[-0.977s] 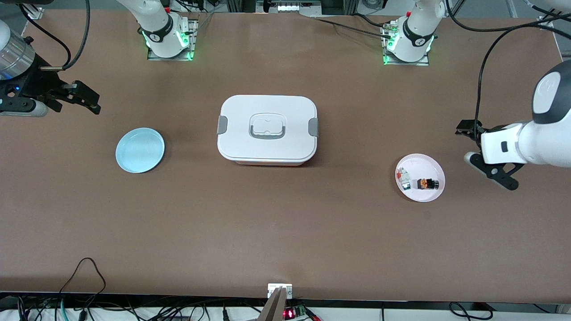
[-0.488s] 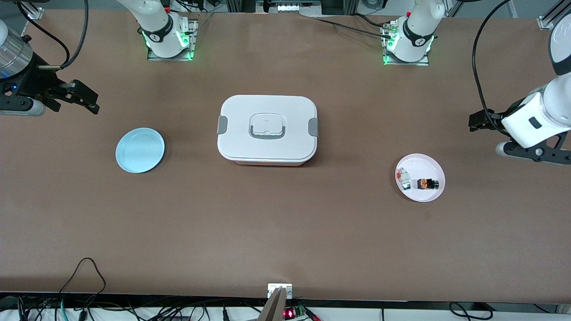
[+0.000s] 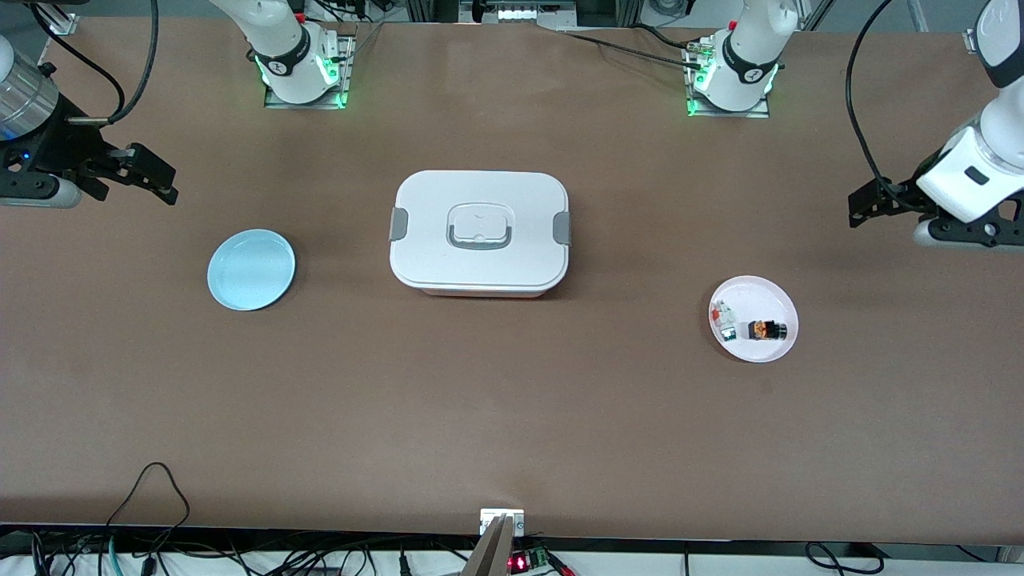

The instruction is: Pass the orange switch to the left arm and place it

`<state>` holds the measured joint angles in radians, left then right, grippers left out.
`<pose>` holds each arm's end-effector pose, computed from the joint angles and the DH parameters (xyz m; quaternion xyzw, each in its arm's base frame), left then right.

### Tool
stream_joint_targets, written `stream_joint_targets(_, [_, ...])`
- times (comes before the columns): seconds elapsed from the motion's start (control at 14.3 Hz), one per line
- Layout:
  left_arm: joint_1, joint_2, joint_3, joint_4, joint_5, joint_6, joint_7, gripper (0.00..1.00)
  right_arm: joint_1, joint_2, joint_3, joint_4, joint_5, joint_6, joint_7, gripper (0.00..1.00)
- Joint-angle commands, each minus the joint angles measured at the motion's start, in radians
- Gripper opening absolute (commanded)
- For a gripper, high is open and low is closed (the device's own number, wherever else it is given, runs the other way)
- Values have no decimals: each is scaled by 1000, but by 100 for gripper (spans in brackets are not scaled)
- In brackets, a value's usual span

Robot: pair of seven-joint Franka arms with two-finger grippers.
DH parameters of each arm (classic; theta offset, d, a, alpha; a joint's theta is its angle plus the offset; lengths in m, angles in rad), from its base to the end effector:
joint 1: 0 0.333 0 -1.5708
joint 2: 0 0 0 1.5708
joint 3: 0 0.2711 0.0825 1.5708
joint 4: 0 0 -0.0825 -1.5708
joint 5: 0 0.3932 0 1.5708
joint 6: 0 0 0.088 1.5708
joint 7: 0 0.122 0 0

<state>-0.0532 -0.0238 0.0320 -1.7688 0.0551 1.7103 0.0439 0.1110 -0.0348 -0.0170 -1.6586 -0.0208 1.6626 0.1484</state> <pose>0.5613 -0.0058 0.4943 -0.9988 0.0368 0.0177 0.0266 0.5605 0.0503 0.5499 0.9994 -0.0264 0.0205 0.0077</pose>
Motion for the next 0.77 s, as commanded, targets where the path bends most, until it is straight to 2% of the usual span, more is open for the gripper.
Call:
stream_joint_targets(0.0, [28,-33,-58,-35,-17,26,-24,100,3,0,-1,19,2,-9,3,100])
stream_joint_targets(0.7, [35,-13,-52,-20,-17,9,-32,100,4,1,0,17,2,-11,5,100])
